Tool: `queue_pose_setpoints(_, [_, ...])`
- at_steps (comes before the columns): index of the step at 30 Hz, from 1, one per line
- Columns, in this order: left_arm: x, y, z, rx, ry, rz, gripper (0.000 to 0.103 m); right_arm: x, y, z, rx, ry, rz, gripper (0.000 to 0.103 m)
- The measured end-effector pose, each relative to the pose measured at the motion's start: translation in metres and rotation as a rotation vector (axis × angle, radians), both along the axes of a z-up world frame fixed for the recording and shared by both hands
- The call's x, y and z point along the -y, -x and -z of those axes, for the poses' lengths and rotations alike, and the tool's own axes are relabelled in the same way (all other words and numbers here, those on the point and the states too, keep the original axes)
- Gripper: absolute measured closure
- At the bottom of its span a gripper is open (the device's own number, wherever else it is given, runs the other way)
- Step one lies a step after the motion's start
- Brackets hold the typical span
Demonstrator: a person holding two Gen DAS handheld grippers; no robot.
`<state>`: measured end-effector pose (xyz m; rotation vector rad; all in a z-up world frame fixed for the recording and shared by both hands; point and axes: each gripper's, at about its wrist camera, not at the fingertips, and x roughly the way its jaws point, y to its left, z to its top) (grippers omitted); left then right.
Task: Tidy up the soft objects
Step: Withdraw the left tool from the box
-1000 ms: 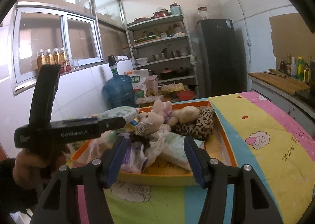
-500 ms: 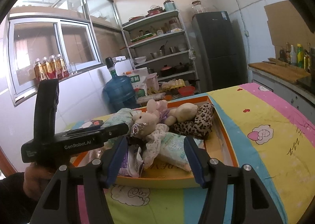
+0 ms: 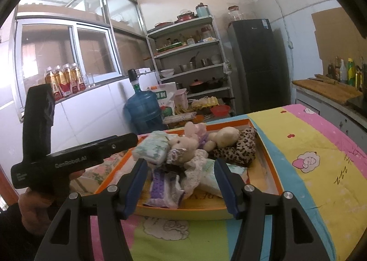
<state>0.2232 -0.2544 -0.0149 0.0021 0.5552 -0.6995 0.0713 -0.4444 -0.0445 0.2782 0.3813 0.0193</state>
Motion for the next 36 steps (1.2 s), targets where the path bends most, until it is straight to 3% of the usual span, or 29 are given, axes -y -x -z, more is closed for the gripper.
queue_pose_setpoints(14, [-0.083, 0.054, -0.023, 0.078, 0.0, -0.196, 0.037, -0.062, 0.017, -0.025, 0.034, 0.064, -0.07, 0.043])
queue_pose_setpoints(21, [-0.118, 0.087, -0.032, 0.178, -0.073, -0.363, 0.037, -0.096, 0.027, -0.034, 0.045, 0.102, -0.091, 0.043])
queue_pose_setpoints(30, [-0.154, 0.102, -0.031, 0.118, -0.052, -0.401, 0.038, -0.133, 0.035, -0.042, 0.043, 0.189, -0.06, 0.043])
queue_pose_setpoints(36, [-0.168, 0.108, -0.029, 0.126, -0.062, -0.439, 0.038, -0.148, 0.027, -0.038, -0.046, 0.218, 0.049, 0.043])
